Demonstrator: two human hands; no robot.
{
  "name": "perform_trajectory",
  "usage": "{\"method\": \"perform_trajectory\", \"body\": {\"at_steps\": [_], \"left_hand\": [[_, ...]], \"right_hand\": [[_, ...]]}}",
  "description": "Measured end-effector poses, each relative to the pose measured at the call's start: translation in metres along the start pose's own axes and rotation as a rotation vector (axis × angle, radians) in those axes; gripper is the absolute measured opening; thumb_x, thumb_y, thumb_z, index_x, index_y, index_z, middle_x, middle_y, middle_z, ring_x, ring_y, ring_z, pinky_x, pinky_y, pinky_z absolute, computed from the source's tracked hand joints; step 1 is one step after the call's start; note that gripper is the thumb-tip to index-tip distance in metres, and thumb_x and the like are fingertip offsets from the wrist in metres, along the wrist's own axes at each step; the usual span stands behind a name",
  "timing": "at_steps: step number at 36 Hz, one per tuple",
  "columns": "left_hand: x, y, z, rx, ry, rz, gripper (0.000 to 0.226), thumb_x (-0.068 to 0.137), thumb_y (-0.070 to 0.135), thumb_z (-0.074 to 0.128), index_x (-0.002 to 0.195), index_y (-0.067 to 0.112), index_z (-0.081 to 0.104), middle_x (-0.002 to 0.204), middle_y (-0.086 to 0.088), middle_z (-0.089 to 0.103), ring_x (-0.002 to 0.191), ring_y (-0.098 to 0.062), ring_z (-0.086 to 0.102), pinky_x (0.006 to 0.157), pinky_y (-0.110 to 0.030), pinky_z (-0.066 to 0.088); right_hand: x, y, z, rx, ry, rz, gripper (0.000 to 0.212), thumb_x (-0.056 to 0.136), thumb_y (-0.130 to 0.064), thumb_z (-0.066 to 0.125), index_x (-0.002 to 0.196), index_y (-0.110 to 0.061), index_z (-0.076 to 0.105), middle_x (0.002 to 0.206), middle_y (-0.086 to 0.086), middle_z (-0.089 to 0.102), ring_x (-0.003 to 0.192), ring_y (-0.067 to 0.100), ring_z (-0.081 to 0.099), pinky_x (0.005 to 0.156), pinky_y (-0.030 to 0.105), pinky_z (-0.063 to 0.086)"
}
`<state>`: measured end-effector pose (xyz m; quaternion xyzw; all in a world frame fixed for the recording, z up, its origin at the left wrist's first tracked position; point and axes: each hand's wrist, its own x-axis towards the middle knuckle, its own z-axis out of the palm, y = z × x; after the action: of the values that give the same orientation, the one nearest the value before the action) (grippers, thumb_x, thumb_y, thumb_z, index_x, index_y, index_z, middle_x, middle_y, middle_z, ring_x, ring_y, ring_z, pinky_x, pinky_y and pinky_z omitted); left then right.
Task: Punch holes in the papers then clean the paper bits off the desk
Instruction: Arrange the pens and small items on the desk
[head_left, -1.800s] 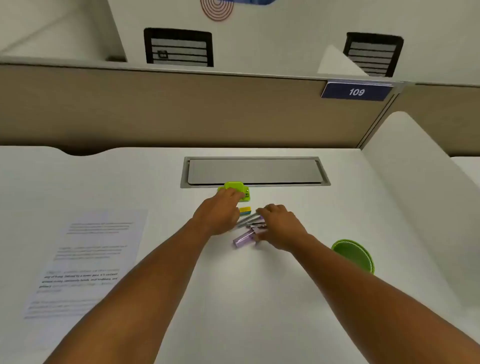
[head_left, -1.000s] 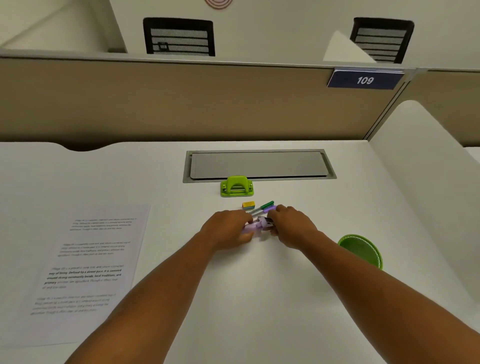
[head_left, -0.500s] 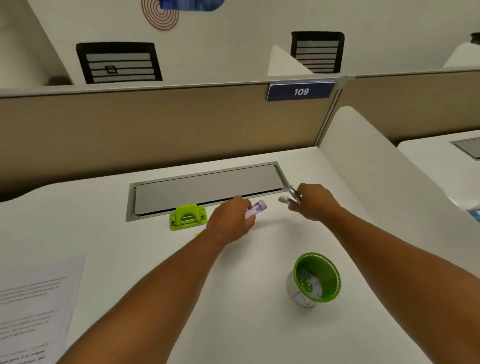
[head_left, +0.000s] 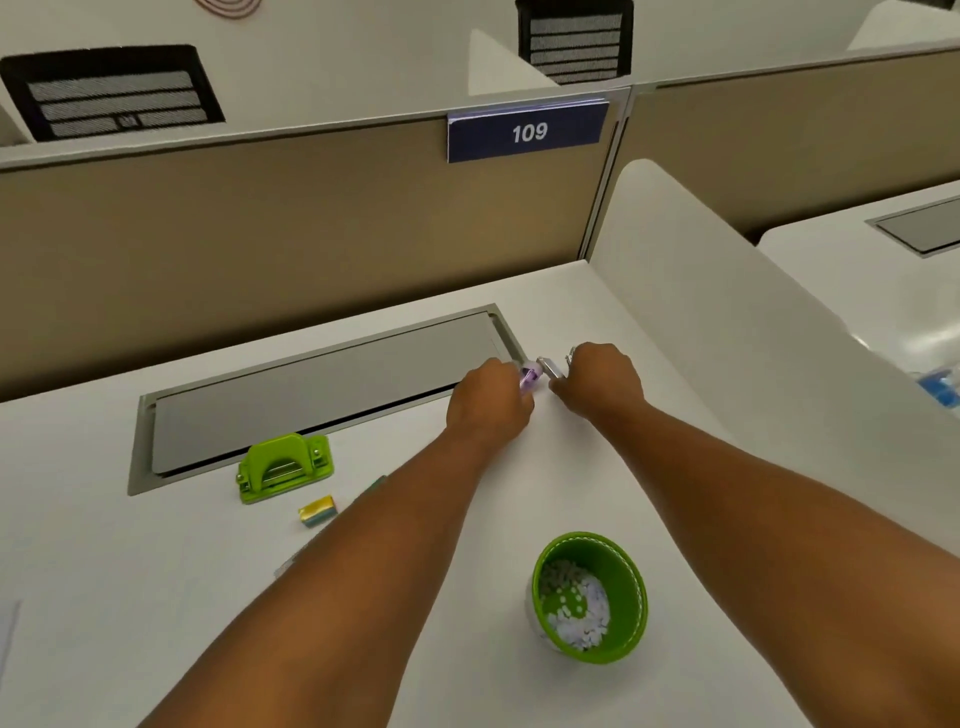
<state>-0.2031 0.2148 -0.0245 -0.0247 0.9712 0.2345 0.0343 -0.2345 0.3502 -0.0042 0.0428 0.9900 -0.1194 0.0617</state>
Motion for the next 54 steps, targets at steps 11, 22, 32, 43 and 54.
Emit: {"method": "perform_trajectory", "body": {"at_steps": [11, 22, 32, 43, 54], "left_hand": [[-0.001, -0.001, 0.017, 0.113, 0.057, 0.021, 0.035, 0.094, 0.043, 0.055, 0.114, 0.015, 0.062, 0.107, -0.005, 0.063, 0.104, -0.024, 0.055, 0.077, -0.034, 0.051], [-0.041, -0.03, -0.017, 0.028, 0.123, 0.009, 0.047, 0.095, 0.048, 0.051, 0.13, 0.017, 0.058, 0.124, -0.003, 0.061, 0.114, -0.021, 0.054, 0.086, -0.033, 0.049], [-0.105, -0.099, -0.079, 0.118, 0.183, 0.043, 0.034, 0.097, 0.033, 0.049, 0.126, 0.021, 0.062, 0.121, 0.001, 0.064, 0.111, -0.019, 0.055, 0.086, -0.036, 0.05], [-0.154, -0.172, -0.093, 0.124, 0.044, -0.078, 0.027, 0.093, 0.025, 0.053, 0.117, 0.024, 0.066, 0.121, 0.001, 0.062, 0.105, -0.024, 0.061, 0.086, -0.034, 0.051], [-0.166, -0.202, -0.072, 0.078, -0.033, -0.092, 0.051, 0.091, 0.045, 0.059, 0.137, 0.027, 0.052, 0.139, 0.002, 0.054, 0.123, -0.021, 0.053, 0.097, -0.034, 0.046]], "right_hand": [[0.002, 0.01, 0.013, 0.004, -0.05, 0.028, 0.022, 0.085, -0.032, 0.068, 0.081, -0.013, 0.057, 0.08, 0.004, 0.06, 0.073, 0.022, 0.058, 0.061, 0.025, 0.038], [-0.038, -0.038, -0.009, -0.104, 0.078, -0.17, 0.044, 0.088, -0.037, 0.066, 0.122, -0.01, 0.056, 0.119, 0.01, 0.058, 0.106, 0.026, 0.058, 0.087, 0.034, 0.051], [-0.115, -0.124, 0.009, -0.15, 0.04, -0.487, 0.045, 0.09, -0.028, 0.067, 0.132, -0.015, 0.054, 0.13, 0.01, 0.056, 0.114, 0.027, 0.057, 0.091, 0.036, 0.051], [-0.153, -0.145, 0.047, -0.26, -0.119, -0.834, 0.029, 0.089, -0.019, 0.062, 0.117, -0.013, 0.061, 0.112, 0.009, 0.062, 0.099, 0.028, 0.059, 0.077, 0.037, 0.051], [-0.155, -0.152, 0.08, -0.334, -0.092, -0.992, 0.025, 0.092, -0.016, 0.055, 0.117, -0.012, 0.06, 0.113, 0.011, 0.06, 0.106, 0.032, 0.054, 0.076, 0.039, 0.043]]}}
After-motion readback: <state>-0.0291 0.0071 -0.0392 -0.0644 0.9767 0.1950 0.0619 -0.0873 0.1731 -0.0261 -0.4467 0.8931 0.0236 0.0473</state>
